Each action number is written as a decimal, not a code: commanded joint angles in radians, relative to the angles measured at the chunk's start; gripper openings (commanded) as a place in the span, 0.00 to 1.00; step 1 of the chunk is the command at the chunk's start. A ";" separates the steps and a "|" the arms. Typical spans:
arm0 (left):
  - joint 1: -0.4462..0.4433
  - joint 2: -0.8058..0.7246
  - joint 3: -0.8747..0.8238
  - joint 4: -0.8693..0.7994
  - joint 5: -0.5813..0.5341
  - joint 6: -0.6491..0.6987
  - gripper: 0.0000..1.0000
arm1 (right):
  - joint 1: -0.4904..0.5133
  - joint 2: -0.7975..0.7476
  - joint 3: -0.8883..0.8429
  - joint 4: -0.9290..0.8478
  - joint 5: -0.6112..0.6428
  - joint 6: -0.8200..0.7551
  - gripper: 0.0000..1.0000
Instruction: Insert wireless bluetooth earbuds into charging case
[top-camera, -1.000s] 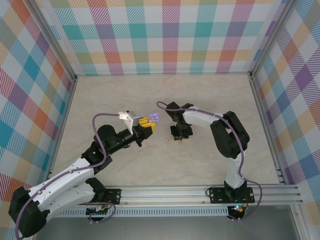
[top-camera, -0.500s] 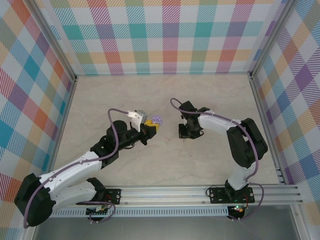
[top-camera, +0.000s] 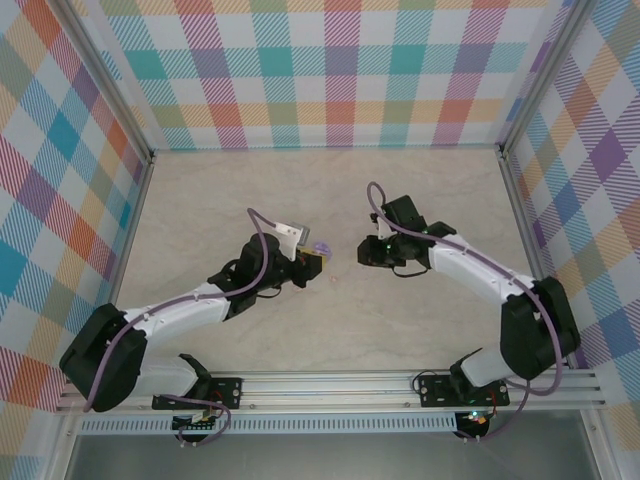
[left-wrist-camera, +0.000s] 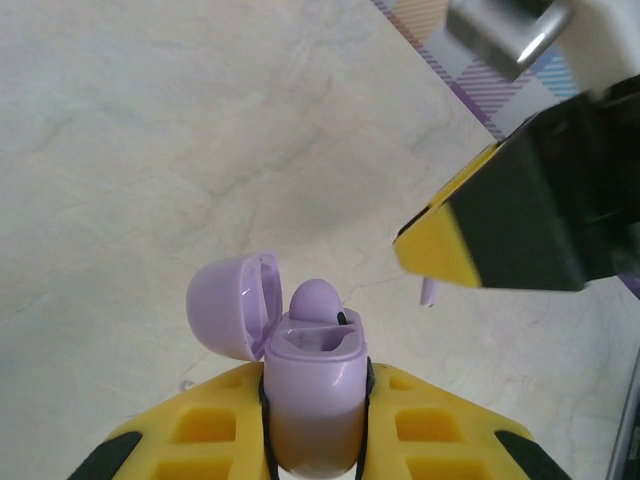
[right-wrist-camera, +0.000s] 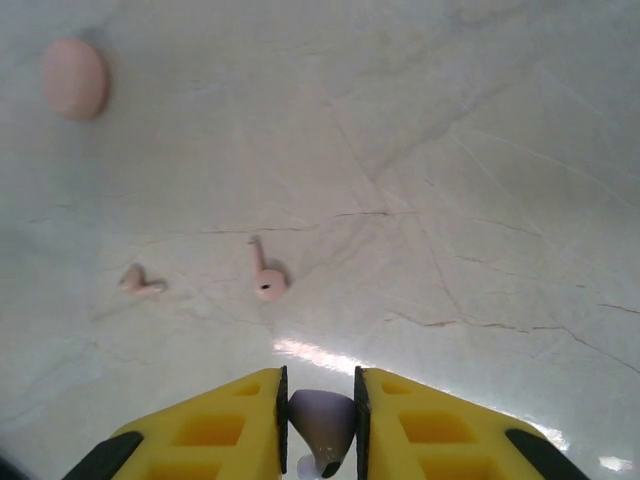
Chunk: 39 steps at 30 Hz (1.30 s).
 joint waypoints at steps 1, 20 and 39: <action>0.008 0.018 0.030 0.092 0.101 0.010 0.12 | -0.004 -0.089 -0.025 0.090 -0.113 -0.036 0.24; -0.065 0.038 -0.005 0.278 0.179 0.176 0.11 | 0.010 -0.330 -0.034 0.200 -0.267 -0.053 0.26; -0.100 0.011 0.027 0.278 0.215 0.175 0.11 | 0.016 -0.332 -0.060 0.227 -0.231 -0.036 0.26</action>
